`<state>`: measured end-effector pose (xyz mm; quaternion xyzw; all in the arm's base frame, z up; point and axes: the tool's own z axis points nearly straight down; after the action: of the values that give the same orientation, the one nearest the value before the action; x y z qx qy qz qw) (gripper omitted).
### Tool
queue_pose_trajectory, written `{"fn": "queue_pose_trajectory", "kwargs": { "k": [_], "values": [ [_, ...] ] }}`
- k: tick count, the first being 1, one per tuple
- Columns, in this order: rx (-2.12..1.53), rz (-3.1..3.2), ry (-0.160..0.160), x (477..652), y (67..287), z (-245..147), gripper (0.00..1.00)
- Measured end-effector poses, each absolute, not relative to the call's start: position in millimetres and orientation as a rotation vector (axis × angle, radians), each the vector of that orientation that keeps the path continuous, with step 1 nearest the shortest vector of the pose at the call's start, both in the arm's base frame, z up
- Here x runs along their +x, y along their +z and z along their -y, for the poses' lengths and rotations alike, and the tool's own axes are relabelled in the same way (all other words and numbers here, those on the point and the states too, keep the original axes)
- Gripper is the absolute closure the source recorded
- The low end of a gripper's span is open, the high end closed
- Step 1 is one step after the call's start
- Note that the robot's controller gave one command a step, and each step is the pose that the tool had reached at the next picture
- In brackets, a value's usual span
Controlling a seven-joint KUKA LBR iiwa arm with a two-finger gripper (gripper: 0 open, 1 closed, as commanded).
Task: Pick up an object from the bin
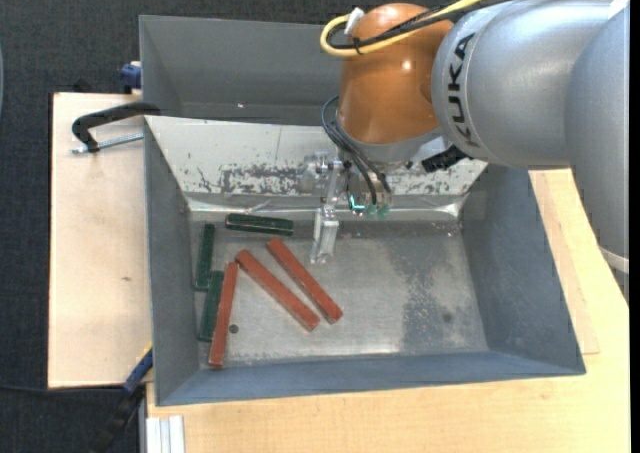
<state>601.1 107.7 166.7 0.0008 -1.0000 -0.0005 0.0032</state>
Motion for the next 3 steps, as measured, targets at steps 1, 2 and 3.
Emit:
{"fn": "queue_pose_trajectory", "kwargs": {
  "k": [1,2,3],
  "values": [
    [0.001,3.143,-0.003,603.0,171.4,-107.3,0.0],
    [0.148,3.144,-0.002,593.0,129.2,-137.9,0.0],
    [0.078,3.142,-0.002,578.2,88.4,-187.4,0.0]
  ]
}}
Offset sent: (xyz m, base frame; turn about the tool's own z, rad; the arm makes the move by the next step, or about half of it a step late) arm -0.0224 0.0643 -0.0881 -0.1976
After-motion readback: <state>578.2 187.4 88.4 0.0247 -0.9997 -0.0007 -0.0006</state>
